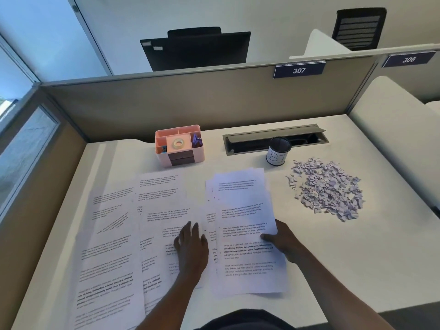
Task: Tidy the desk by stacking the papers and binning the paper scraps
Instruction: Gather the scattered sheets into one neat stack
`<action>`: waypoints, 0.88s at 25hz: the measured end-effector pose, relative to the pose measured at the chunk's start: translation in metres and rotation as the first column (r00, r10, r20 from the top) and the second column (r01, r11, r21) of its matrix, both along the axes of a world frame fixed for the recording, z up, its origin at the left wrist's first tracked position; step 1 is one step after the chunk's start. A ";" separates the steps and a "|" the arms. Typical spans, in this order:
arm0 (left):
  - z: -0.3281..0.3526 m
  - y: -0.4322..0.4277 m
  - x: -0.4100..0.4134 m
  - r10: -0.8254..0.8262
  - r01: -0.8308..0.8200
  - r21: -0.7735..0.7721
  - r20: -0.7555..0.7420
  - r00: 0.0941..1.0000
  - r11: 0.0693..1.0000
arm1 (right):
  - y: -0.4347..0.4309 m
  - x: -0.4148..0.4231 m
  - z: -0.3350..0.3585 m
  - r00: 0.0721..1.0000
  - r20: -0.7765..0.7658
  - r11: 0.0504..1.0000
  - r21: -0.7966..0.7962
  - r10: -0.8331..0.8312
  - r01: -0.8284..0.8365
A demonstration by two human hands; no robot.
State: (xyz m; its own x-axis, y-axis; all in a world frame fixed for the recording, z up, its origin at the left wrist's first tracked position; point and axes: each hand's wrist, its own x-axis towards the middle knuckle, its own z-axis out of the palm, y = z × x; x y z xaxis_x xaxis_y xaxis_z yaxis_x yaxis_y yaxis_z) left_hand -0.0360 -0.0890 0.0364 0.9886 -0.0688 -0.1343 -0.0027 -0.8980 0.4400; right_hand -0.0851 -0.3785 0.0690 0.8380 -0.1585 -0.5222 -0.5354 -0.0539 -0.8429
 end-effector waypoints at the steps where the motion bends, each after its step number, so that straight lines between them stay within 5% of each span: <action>1: 0.004 -0.003 0.005 0.017 -0.018 -0.109 -0.006 1.000 0.994 | -0.001 0.001 0.005 0.999 0.032 1.000 0.024 0.016 -0.017; 3: 0.016 -0.006 0.020 0.118 -0.148 -0.413 -0.097 0.988 0.898 | -0.002 0.003 0.021 0.994 0.105 0.995 0.087 0.033 -0.042; 5: 0.036 -0.008 0.037 0.167 -0.306 -0.665 -0.266 0.949 0.681 | -0.003 0.006 0.037 0.988 0.149 0.988 0.144 0.030 -0.052; 7: 0.056 -0.011 0.048 0.092 -0.416 -0.794 -0.422 0.902 0.443 | -0.003 0.010 0.052 0.984 0.176 0.984 0.170 0.017 -0.048; 9: 0.074 -0.014 0.054 0.009 -0.438 -0.836 -0.461 0.887 0.330 | -0.001 0.015 0.064 0.983 0.182 0.988 0.154 -0.011 -0.018; 16: 0.144 -0.035 0.066 -0.043 -0.256 -0.944 -0.271 0.962 0.209 | 0.010 0.029 0.101 0.946 0.235 0.960 0.222 -0.222 0.170; 22: 0.165 -0.038 0.078 -0.172 -0.131 -0.933 -0.197 0.965 0.336 | 0.012 0.029 0.111 0.871 0.427 0.970 0.088 -0.243 0.228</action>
